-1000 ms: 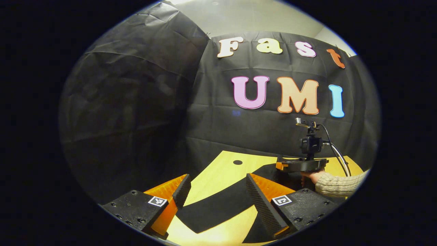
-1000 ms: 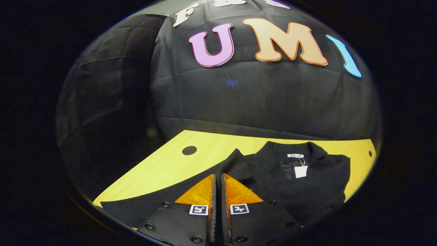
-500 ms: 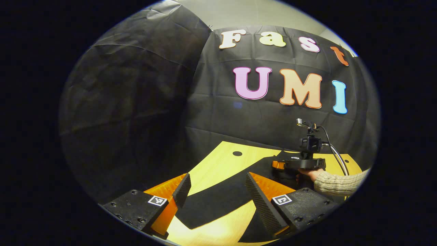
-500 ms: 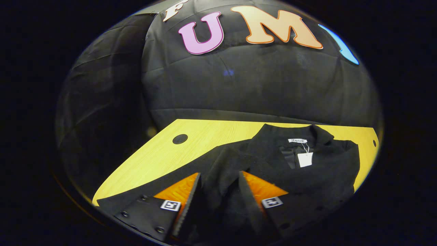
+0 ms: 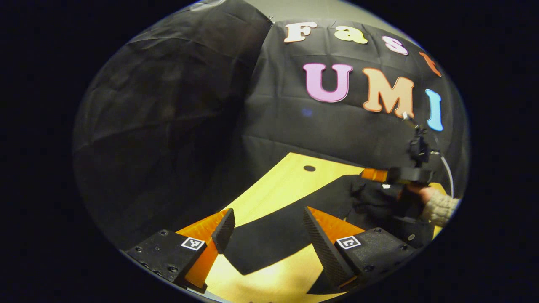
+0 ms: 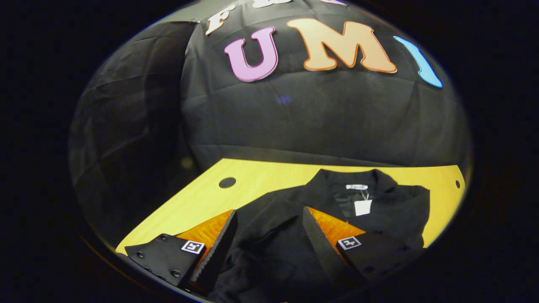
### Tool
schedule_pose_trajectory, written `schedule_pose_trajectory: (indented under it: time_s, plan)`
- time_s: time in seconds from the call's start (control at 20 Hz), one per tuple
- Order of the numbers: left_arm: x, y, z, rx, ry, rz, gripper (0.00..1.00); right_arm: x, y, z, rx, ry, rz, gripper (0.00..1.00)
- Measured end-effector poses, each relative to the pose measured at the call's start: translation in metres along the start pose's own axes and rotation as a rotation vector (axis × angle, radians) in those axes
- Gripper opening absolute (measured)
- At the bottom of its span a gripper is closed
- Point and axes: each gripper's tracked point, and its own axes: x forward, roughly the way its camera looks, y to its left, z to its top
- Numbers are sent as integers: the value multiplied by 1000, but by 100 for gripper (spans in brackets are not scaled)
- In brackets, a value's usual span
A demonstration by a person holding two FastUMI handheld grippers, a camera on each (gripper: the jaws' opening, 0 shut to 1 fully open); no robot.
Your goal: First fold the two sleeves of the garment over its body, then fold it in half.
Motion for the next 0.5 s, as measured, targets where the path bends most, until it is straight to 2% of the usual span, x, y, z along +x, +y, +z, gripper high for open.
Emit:
schedule_pose_trajectory:
  time_s: [0.3, 0.5]
  plan:
    - [12, 18, -48, 47, 75, 56, 97, -88, -48, 22, -6, -88, -42, 98]
    - [26, 16, -82, 54, 152, 50, 98, -149, -98, 36, 15, -146, -148, 98]
